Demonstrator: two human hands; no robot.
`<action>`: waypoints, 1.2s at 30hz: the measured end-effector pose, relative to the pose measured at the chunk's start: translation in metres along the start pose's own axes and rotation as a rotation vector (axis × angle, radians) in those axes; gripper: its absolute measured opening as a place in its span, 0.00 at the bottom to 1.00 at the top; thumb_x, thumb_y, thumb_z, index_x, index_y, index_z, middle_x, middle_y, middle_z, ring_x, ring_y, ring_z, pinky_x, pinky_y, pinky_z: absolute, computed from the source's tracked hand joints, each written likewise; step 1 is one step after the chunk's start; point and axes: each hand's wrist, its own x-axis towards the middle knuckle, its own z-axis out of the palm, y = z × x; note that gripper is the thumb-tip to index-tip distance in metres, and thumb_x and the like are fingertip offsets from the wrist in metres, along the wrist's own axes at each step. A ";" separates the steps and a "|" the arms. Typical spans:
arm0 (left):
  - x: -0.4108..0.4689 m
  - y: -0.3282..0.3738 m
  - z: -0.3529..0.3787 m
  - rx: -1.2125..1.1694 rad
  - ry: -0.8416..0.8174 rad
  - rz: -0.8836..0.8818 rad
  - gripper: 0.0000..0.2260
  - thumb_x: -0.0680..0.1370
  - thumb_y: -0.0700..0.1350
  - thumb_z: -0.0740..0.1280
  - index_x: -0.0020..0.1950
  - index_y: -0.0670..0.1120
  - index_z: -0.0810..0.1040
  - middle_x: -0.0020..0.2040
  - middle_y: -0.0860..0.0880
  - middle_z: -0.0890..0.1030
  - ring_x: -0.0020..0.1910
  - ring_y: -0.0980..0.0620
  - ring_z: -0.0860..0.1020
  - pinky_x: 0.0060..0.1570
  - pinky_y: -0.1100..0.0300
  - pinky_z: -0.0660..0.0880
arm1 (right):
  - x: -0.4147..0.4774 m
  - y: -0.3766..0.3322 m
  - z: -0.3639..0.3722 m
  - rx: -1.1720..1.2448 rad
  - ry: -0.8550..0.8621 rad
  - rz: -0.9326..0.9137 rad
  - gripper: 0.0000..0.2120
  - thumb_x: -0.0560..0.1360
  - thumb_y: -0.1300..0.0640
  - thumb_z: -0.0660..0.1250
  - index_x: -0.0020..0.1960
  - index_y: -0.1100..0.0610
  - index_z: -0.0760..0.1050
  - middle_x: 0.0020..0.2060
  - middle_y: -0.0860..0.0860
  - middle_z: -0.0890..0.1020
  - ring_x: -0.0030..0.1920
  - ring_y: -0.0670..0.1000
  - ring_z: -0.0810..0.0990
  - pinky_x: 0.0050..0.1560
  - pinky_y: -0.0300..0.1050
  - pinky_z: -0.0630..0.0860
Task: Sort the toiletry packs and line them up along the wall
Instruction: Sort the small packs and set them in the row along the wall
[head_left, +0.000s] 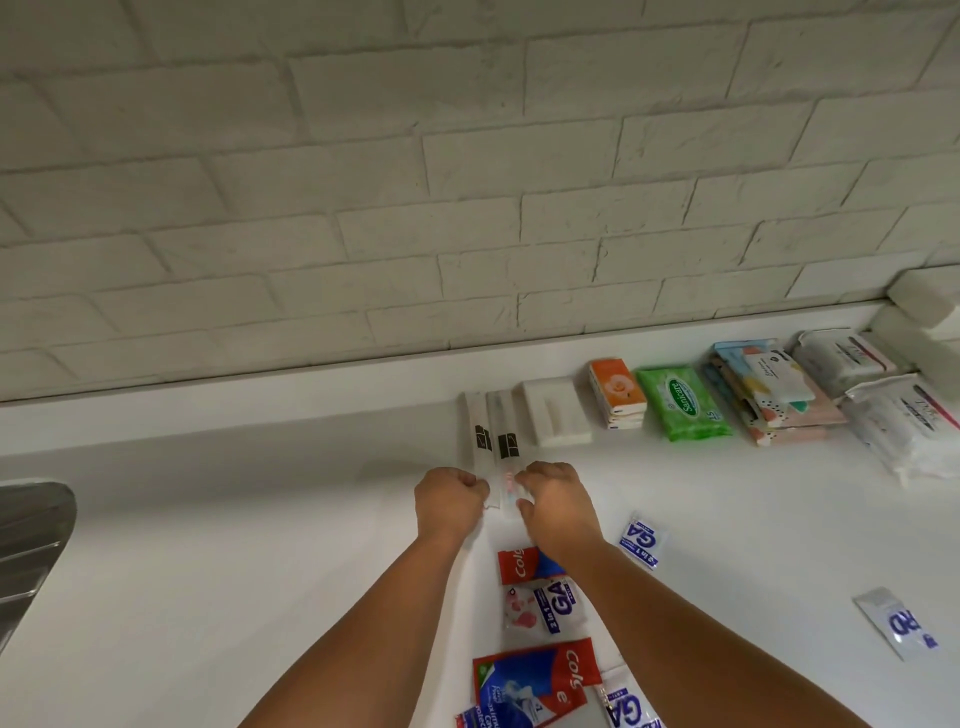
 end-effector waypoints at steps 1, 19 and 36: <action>0.001 -0.001 0.001 0.014 0.005 0.006 0.06 0.75 0.45 0.71 0.42 0.45 0.86 0.39 0.49 0.86 0.43 0.51 0.83 0.46 0.62 0.77 | 0.000 0.000 0.001 0.000 0.007 0.002 0.16 0.77 0.56 0.66 0.65 0.50 0.77 0.63 0.47 0.78 0.64 0.51 0.71 0.65 0.41 0.69; -0.040 0.006 -0.006 0.108 0.145 0.250 0.09 0.77 0.45 0.70 0.55 0.44 0.83 0.46 0.52 0.82 0.46 0.54 0.80 0.49 0.65 0.72 | -0.029 0.002 -0.032 0.170 -0.035 -0.033 0.18 0.77 0.53 0.67 0.67 0.53 0.75 0.65 0.48 0.76 0.66 0.51 0.71 0.67 0.43 0.67; -0.202 -0.041 0.010 0.156 -0.258 0.521 0.07 0.75 0.42 0.74 0.51 0.50 0.84 0.45 0.55 0.82 0.42 0.59 0.79 0.44 0.69 0.74 | -0.185 0.028 -0.084 0.257 -0.298 -0.053 0.14 0.72 0.58 0.71 0.57 0.50 0.81 0.51 0.48 0.82 0.51 0.49 0.80 0.53 0.44 0.75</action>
